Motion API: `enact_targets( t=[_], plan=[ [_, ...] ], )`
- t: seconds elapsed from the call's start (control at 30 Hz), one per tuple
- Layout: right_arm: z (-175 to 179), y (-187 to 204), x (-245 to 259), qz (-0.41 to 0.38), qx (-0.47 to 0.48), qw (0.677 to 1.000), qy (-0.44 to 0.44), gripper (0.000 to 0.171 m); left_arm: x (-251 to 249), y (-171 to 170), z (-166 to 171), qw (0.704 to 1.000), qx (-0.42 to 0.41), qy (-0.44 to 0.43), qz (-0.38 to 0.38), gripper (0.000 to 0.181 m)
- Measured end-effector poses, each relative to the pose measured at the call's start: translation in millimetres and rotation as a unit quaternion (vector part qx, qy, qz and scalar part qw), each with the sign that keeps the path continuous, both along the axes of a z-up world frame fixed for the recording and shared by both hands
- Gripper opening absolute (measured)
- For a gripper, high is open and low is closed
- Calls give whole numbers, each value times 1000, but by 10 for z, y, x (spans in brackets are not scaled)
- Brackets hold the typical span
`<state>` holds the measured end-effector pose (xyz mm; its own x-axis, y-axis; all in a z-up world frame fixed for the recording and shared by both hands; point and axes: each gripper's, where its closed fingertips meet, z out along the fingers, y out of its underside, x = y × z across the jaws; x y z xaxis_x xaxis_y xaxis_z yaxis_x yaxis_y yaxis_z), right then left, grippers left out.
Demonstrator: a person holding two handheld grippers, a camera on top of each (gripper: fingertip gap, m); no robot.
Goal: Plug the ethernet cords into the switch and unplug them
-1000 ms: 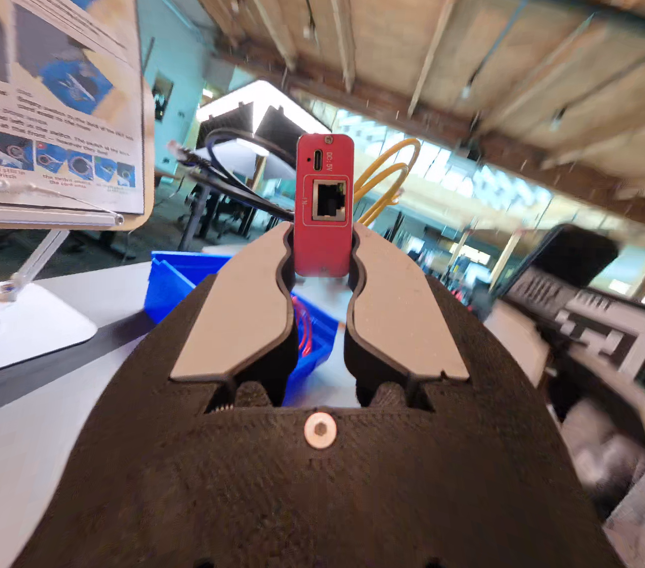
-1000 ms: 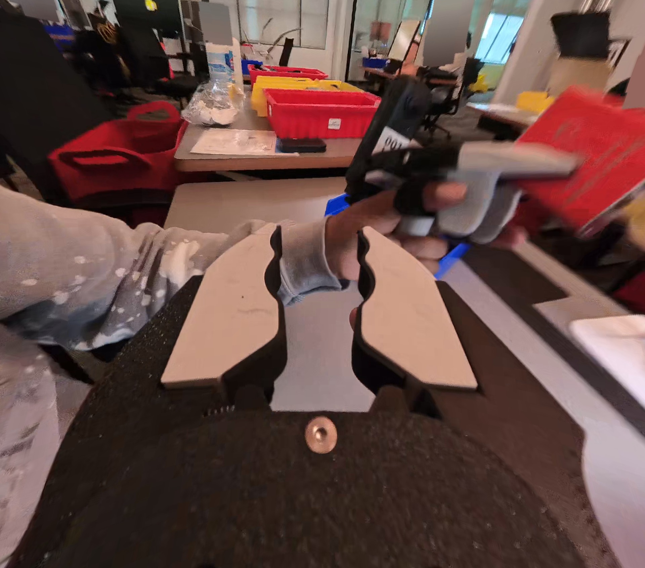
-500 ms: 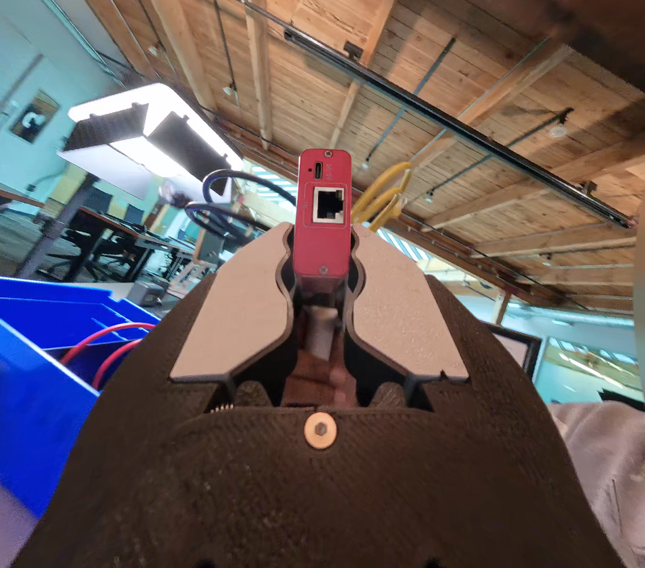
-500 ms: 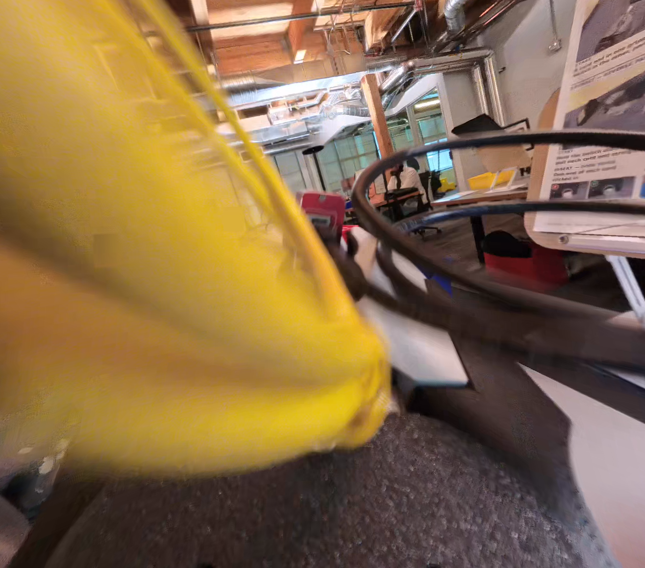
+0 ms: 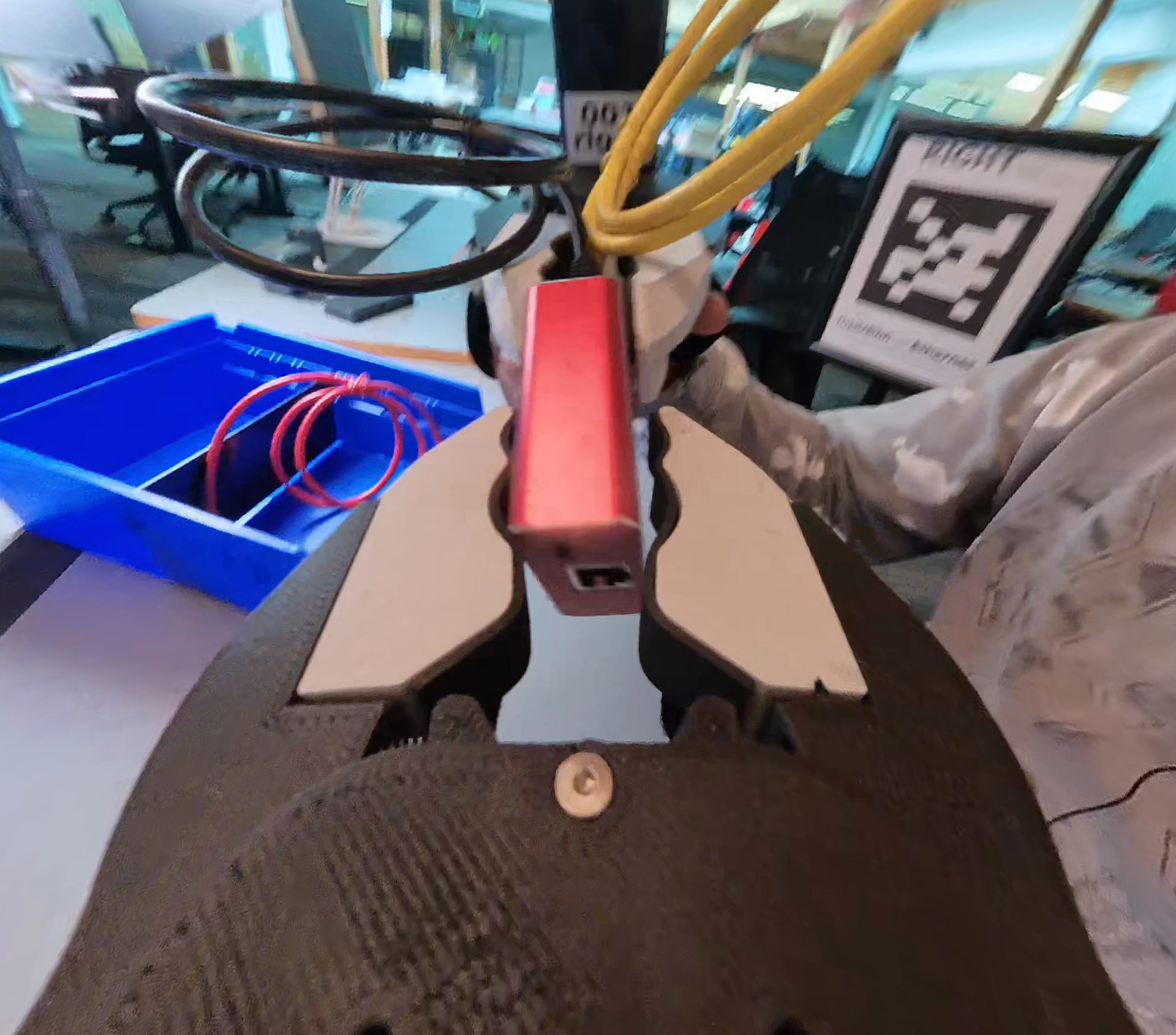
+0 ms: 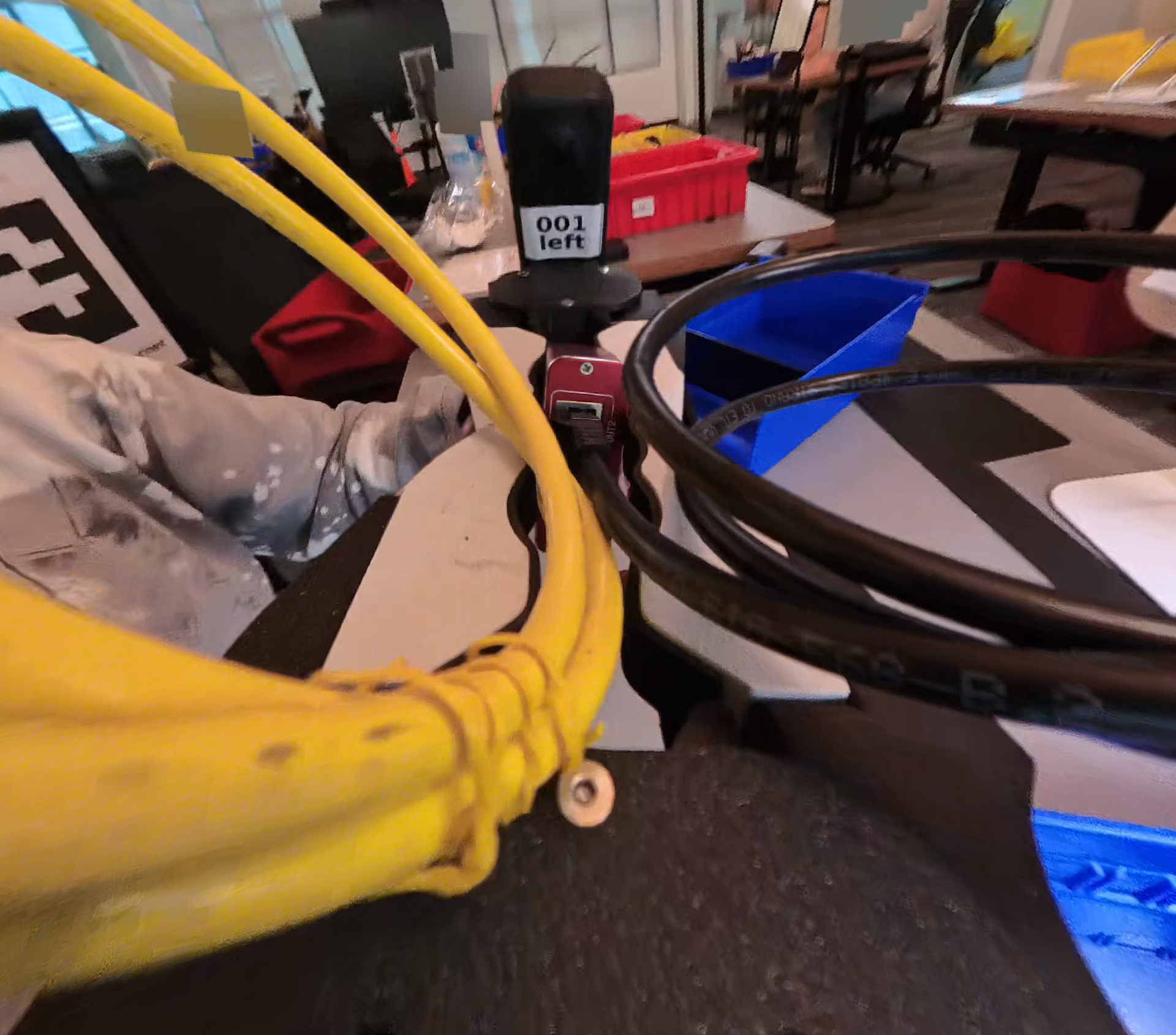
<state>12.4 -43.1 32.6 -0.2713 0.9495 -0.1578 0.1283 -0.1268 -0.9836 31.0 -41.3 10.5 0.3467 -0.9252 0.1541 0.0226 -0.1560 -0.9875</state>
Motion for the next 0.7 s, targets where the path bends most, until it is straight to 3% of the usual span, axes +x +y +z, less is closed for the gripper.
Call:
enact_targets(
  t=[0.1,0.37,0.7],
  plan=[
    [-26,18,20,-2,-3,1000,-12,24,20,15,-33,1000,-8,0,1,34],
    [201,146,109,-35,7,997,65,33,-121,74,233,986,-26,-164,-18,30],
    [90,105,6,-31,18,998,49,18,-150,76,270,989,8,-148,12,30]
  ],
)
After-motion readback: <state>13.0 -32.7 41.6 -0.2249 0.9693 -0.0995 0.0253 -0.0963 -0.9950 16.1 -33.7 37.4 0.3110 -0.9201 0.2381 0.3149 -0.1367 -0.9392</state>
